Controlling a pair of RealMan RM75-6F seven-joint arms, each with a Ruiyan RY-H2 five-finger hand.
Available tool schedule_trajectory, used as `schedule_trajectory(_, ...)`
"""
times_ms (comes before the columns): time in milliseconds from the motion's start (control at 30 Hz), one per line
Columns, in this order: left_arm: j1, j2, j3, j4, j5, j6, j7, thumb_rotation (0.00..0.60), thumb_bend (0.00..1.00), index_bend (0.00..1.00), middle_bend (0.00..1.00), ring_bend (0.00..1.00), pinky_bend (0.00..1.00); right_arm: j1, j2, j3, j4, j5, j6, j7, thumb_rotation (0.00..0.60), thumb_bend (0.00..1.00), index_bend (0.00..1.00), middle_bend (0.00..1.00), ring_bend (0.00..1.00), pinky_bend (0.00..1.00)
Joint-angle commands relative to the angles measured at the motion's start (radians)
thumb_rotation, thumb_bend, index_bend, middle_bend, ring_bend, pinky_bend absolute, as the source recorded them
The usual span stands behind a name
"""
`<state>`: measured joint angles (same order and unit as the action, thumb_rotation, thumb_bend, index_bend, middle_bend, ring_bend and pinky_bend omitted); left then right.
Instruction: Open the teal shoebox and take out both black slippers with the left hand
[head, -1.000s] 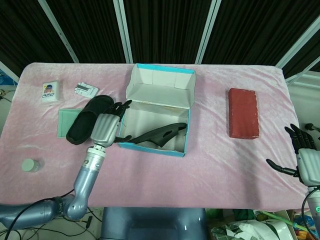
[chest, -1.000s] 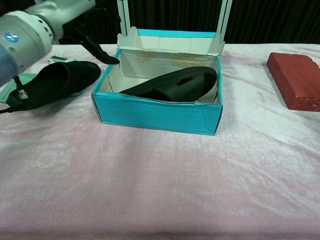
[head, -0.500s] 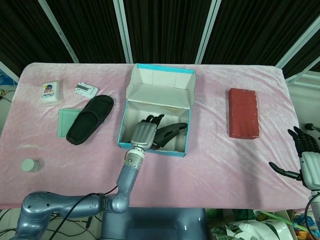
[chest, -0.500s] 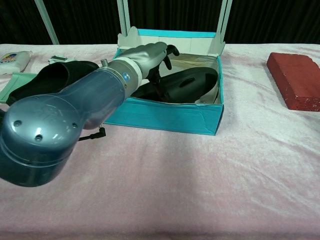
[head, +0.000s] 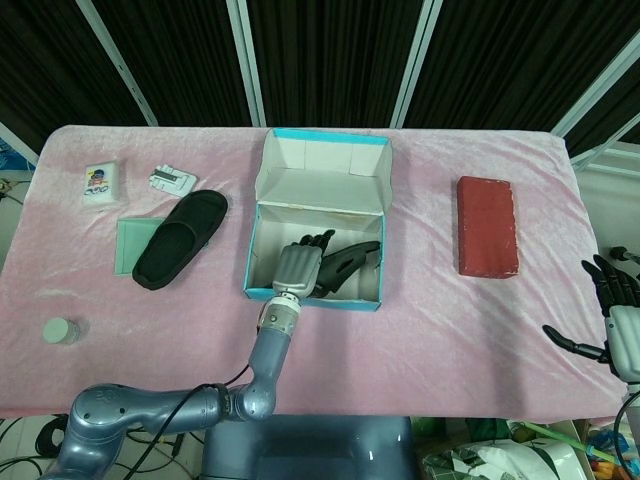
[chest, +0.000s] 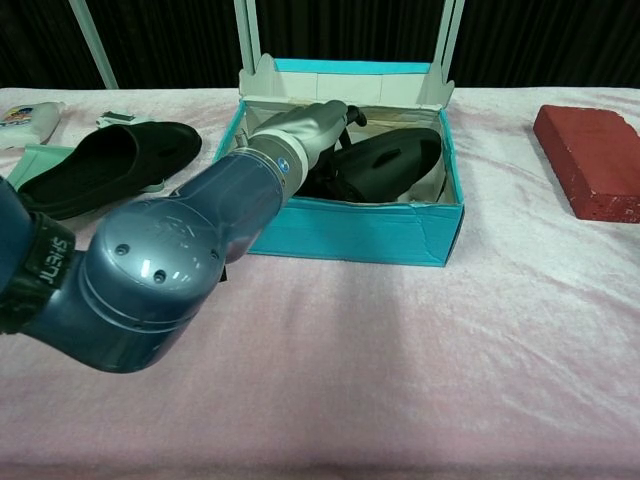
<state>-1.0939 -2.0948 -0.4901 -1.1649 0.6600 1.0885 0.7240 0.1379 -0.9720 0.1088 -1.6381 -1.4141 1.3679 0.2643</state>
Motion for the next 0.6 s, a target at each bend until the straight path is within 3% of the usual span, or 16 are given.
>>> schedule_trajectory(33, -0.024, -0.04, -0.013, 0.073, -0.008, -0.012, -0.016, 0.6, 0.4, 0.19, 0.32, 0.29, 0.46, -0.001, 0.0, 0.0, 0.001, 0.001, 0.001, 0.001, 0.18, 0.0, 0.0, 0.0, 0.0, 0.05)
schedule_trajectory(233, -0.04, -0.077, -0.009, 0.181, 0.044, 0.001, -0.064, 0.6, 0.49, 0.41, 0.55, 0.51, 0.67, -0.003, 0.003, 0.002, 0.003, 0.005, 0.0, 0.006, 0.179, 0.0, 0.0, 0.0, 0.0, 0.05)
schedule_trajectory(433, -0.021, -0.06, 0.011, 0.201, 0.135, 0.042, -0.127, 0.6, 0.51, 0.45, 0.58, 0.54, 0.7, -0.004, -0.001, 0.002, 0.007, 0.004, 0.0, 0.013, 0.18, 0.0, 0.0, 0.0, 0.0, 0.05)
schedule_trajectory(600, 0.037, 0.012, 0.021, 0.117, 0.216, 0.105, -0.204, 0.6, 0.51, 0.45, 0.58, 0.54, 0.69, -0.004, -0.003, 0.004, 0.011, 0.003, 0.001, 0.019, 0.181, 0.0, 0.0, 0.0, 0.0, 0.05)
